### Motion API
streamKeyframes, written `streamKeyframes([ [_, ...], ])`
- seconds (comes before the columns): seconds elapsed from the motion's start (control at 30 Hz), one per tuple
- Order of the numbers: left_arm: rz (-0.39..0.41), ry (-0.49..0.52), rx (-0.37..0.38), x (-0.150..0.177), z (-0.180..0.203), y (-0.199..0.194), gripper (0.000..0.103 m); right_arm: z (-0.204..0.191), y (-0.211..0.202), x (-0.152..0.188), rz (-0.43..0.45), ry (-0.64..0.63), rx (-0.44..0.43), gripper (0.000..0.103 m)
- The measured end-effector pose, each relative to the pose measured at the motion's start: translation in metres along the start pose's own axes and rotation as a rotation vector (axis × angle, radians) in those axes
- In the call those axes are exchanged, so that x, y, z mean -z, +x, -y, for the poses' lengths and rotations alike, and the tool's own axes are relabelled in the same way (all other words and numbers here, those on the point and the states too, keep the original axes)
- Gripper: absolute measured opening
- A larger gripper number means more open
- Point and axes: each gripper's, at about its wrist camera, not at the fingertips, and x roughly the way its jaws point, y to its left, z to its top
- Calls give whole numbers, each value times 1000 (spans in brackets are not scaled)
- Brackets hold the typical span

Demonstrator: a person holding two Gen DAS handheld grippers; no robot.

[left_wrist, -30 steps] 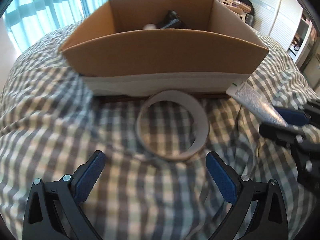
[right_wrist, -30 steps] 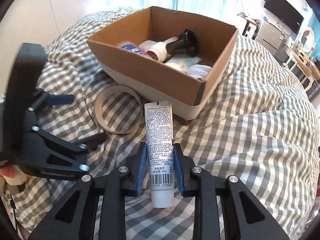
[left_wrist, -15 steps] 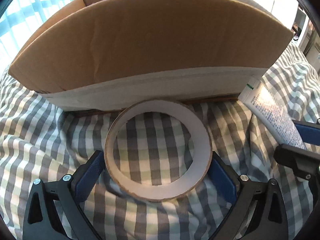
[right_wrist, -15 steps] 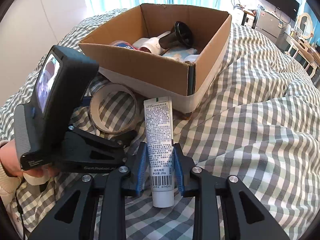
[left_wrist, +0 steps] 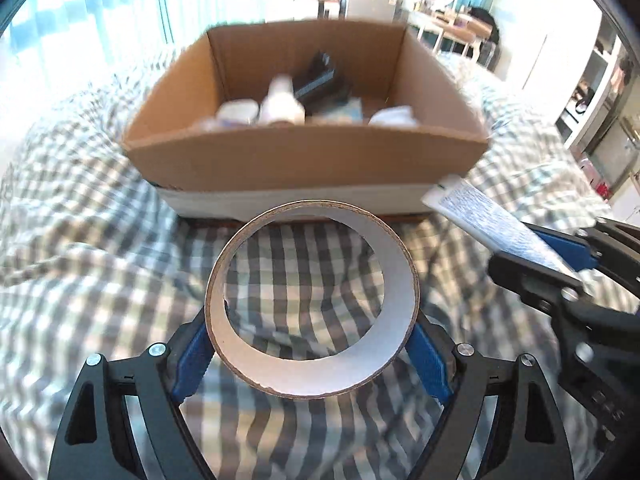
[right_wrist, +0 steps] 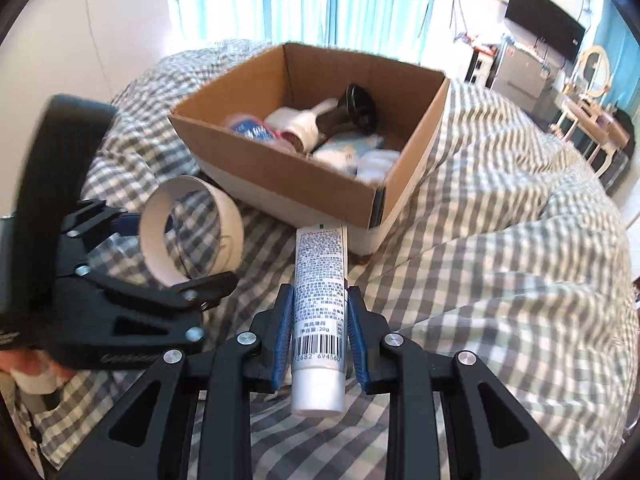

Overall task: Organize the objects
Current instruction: 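Grasp the white cream tube with right tool while left tool grasps the beige tape roll, then carry tape roll and cream tube over the box and release them inside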

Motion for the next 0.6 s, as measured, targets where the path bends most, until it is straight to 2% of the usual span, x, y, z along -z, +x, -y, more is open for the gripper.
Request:
streamKeyframes([
  [0.2,90,10,-14,21,2,-59,87,-14,-38,-2,61,-9,27,18],
  [0.37,139,5,-16,14,-1,-80,87,-24,-69,-1,112,-20,47,17],
  [0.4,147,2,-15,5,-4,-72,87,-26,-74,0,120,-23,45,17],
  [0.6,207,-9,-15,19,-6,-108,87,-38,-103,0,182,-31,53,17],
])
